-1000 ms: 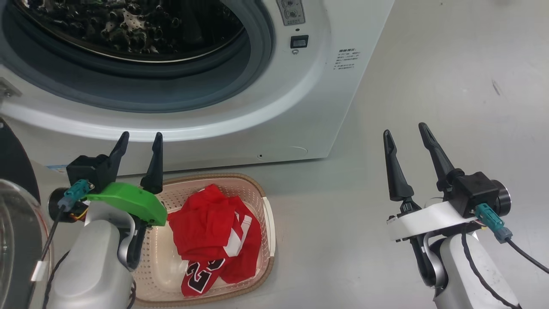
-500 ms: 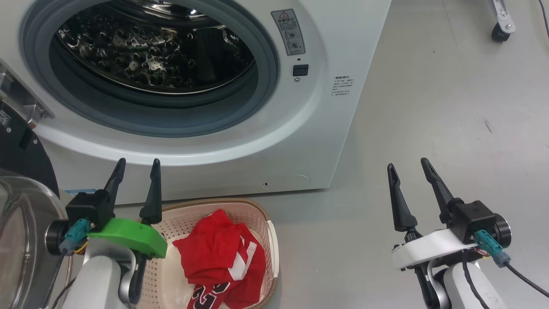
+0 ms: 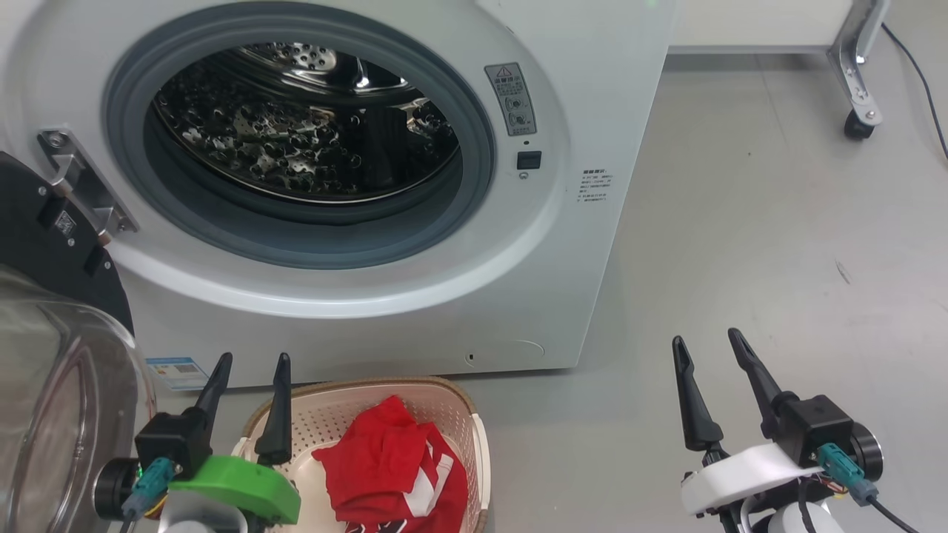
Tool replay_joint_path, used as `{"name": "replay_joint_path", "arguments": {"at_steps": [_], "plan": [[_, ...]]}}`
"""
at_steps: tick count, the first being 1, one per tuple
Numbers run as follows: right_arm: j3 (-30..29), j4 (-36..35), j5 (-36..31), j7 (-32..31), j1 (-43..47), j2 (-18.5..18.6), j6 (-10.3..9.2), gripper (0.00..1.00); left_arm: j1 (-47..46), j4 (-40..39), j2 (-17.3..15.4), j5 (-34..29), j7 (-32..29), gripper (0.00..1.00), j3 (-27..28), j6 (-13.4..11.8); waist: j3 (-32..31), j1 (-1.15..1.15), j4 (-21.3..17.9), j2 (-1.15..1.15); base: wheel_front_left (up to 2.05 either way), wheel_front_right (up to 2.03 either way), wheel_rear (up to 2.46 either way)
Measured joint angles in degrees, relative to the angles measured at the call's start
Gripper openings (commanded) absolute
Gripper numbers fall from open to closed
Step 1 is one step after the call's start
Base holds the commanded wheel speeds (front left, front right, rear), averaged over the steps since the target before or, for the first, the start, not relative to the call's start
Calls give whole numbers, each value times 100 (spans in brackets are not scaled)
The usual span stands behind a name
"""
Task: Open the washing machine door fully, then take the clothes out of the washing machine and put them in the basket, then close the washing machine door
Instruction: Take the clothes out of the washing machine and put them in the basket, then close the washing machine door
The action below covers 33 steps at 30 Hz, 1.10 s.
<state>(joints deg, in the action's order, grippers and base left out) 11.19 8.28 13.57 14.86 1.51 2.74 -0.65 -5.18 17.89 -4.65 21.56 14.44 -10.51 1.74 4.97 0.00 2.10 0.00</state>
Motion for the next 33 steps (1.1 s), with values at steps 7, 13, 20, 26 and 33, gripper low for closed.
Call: {"name": "replay_joint_path", "arguments": {"at_steps": [7,13,20,26,33], "plan": [[4,-20,9,0,158,-12,-2,100,299,-272,-1,-2,0,100,9,-73,-149,0,8,0,0,0,0],[3,-65,18,0,249,-15,-8,100,517,-479,-9,-158,-9,100,-40,-149,-221,0,-19,0,0,0,0],[0,-110,18,0,260,-18,-9,100,676,-711,-29,-182,-85,100,-78,-246,-230,0,-21,0,0,0,0],[1,-123,18,0,274,-20,-52,100,793,-880,-58,-201,-186,100,-98,-289,-215,0,-18,0,0,0,0],[0,-152,18,0,283,-20,-53,100,875,-1100,-99,-250,-269,100,-103,-355,-188,0,-24,0,0,0,0]]}}
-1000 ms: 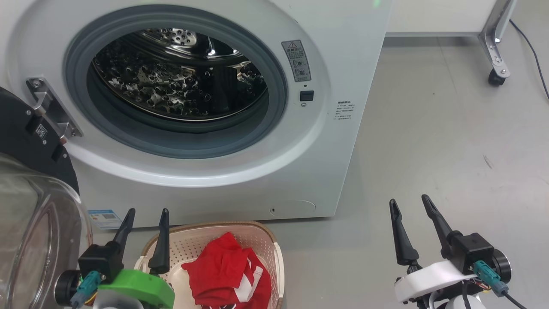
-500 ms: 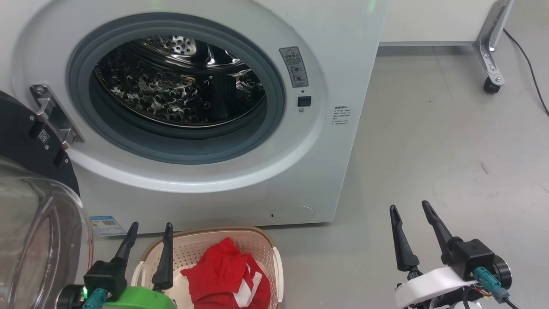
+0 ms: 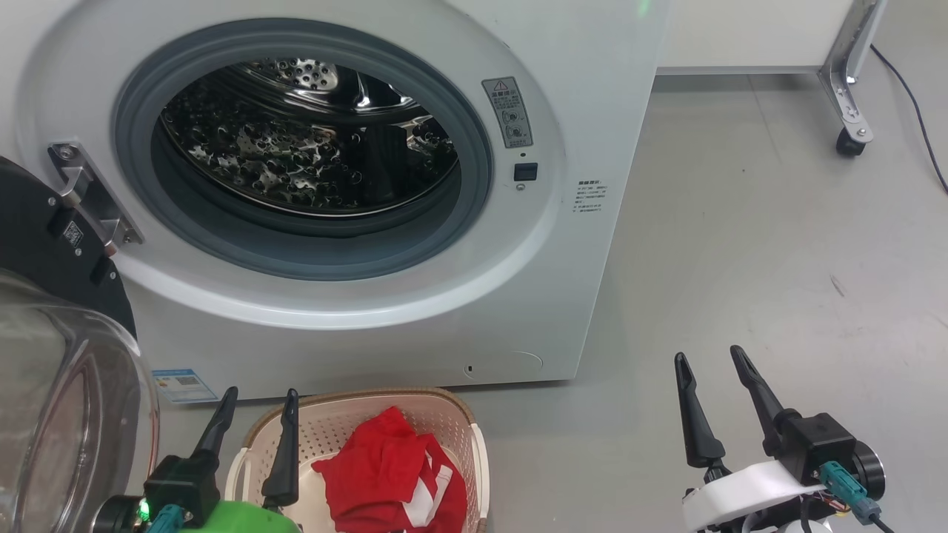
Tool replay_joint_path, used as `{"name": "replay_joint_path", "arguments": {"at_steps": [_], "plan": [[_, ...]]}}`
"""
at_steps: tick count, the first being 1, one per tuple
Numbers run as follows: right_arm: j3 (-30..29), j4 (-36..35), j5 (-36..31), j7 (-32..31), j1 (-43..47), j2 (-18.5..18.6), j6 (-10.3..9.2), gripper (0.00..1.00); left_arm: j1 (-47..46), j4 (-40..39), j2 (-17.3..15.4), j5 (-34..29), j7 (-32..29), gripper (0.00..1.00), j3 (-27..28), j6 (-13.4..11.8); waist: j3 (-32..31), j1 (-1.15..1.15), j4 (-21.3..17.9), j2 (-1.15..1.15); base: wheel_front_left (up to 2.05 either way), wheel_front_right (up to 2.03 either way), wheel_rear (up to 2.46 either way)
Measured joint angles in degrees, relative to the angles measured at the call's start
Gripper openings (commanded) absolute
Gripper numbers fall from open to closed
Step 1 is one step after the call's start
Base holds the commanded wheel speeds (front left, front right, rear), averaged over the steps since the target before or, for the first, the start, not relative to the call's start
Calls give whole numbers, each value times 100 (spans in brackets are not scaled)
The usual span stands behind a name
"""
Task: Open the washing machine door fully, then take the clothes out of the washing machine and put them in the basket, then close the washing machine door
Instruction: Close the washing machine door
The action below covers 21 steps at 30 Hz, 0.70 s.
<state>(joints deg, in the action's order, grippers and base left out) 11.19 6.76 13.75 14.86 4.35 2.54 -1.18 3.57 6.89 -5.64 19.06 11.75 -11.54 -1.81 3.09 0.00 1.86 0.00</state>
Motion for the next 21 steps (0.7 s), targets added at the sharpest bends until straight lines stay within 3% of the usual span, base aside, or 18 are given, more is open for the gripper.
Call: {"name": "replay_joint_path", "arguments": {"at_steps": [21], "plan": [[0,-51,16,0,2,-1,-5,100,128,-411,-55,-70,-164,100,-42,-92,97,0,-13,0,-4,7,-3]]}}
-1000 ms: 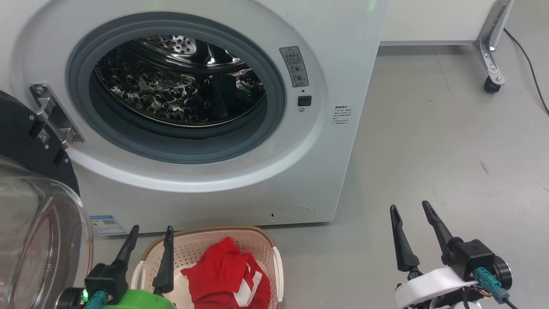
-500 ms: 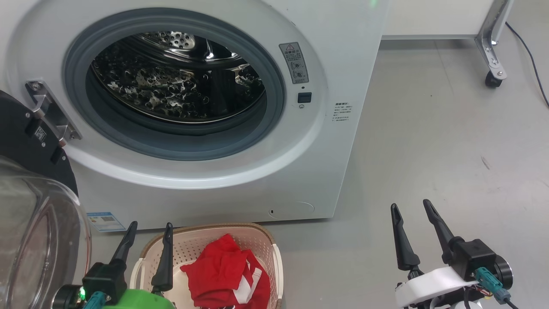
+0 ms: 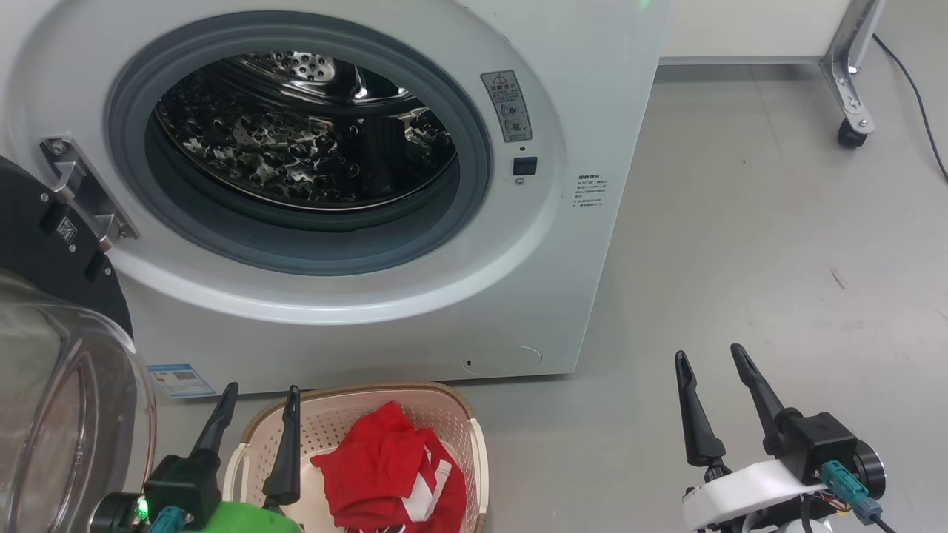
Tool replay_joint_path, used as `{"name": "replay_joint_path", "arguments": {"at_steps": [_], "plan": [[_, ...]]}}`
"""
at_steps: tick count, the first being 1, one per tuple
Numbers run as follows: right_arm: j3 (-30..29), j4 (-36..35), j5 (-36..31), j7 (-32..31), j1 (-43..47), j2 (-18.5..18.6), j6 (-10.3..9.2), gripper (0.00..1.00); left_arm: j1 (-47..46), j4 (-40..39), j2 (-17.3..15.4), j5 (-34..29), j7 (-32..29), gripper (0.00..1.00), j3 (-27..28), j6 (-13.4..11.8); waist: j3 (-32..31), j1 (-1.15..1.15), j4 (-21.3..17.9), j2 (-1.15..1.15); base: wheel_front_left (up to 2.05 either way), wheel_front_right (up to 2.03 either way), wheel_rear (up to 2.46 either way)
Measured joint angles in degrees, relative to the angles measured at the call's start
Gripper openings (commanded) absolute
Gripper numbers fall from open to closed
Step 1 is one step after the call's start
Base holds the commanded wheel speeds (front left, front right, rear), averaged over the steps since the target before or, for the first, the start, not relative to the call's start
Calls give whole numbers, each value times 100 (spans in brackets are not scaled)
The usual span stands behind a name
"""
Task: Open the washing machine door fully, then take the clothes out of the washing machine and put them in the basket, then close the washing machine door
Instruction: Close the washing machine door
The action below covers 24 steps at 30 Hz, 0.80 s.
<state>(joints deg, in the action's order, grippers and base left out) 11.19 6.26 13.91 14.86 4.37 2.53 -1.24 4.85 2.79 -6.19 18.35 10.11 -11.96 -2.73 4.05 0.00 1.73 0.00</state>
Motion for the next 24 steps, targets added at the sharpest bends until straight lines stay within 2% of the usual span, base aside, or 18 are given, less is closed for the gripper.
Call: {"name": "replay_joint_path", "arguments": {"at_steps": [12,24], "plan": [[10,-2,12,0,-1,-2,-3,100,42,-148,0,1,-55,100,-3,-45,-9,0,1,0,-31,31,0],[30,-12,19,0,-2,-2,-42,100,110,-223,-19,1,-132,100,-10,-51,20,0,-13,0,-80,80,0]]}}
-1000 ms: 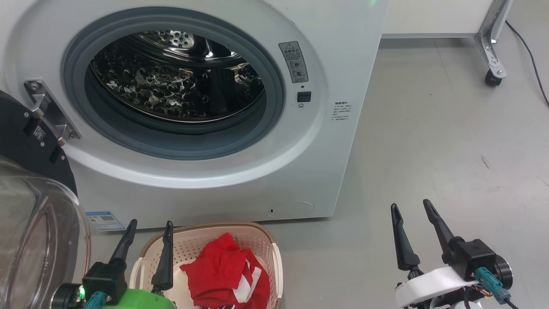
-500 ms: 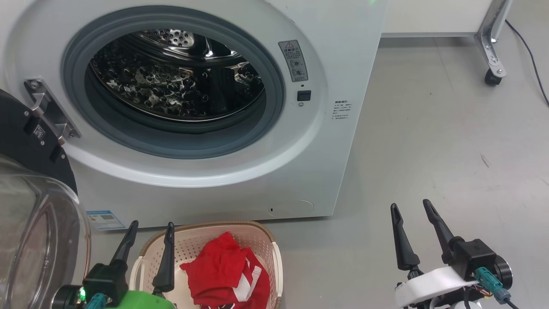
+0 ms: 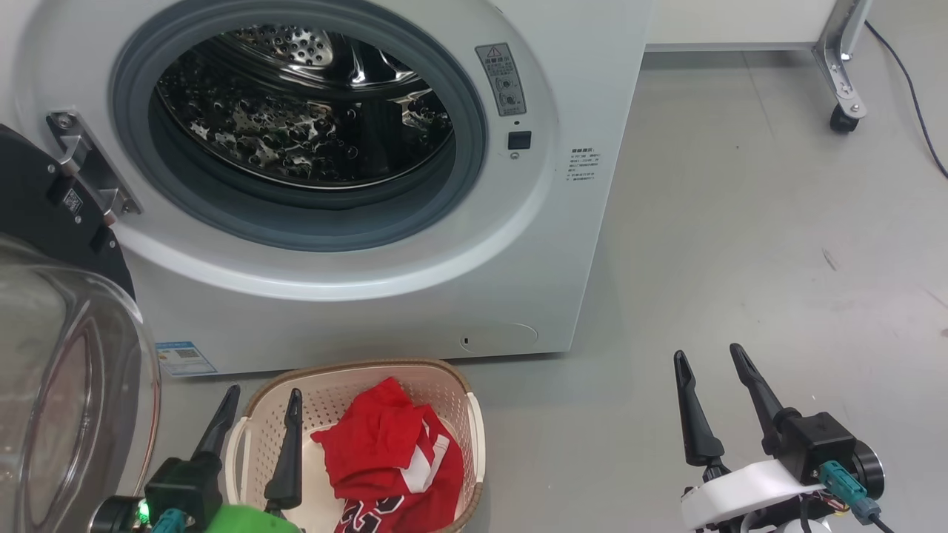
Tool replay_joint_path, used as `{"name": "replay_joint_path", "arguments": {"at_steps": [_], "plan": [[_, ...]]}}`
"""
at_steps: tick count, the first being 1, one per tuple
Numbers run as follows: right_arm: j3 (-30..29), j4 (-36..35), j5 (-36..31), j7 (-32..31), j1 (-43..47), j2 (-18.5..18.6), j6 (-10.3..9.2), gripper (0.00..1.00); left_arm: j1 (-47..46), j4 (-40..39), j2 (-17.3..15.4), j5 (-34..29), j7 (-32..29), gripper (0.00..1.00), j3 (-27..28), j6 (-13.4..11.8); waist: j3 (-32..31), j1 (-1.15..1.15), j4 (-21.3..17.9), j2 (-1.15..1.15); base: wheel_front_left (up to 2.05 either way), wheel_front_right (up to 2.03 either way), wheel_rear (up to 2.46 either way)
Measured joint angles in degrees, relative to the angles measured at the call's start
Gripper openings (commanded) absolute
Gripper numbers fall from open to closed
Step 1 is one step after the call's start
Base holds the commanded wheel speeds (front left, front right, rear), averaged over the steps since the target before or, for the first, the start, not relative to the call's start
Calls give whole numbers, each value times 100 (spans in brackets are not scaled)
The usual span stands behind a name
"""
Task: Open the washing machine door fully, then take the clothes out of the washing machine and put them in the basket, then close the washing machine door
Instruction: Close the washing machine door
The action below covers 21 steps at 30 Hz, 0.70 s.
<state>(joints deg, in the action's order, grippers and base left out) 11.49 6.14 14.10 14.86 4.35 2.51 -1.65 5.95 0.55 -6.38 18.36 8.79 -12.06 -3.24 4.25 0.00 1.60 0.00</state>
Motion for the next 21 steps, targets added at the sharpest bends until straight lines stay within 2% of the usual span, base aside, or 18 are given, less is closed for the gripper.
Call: {"name": "replay_joint_path", "arguments": {"at_steps": [10,21], "plan": [[16,5,35,0,-1,0,-2,100,1,-94,-23,-15,-14,100,-25,0,-22,0,-13,0,-88,88,0],[22,14,52,0,-1,0,-10,100,18,-118,-42,-15,-15,100,-26,0,-32,0,-32,0,-44,44,0]]}}
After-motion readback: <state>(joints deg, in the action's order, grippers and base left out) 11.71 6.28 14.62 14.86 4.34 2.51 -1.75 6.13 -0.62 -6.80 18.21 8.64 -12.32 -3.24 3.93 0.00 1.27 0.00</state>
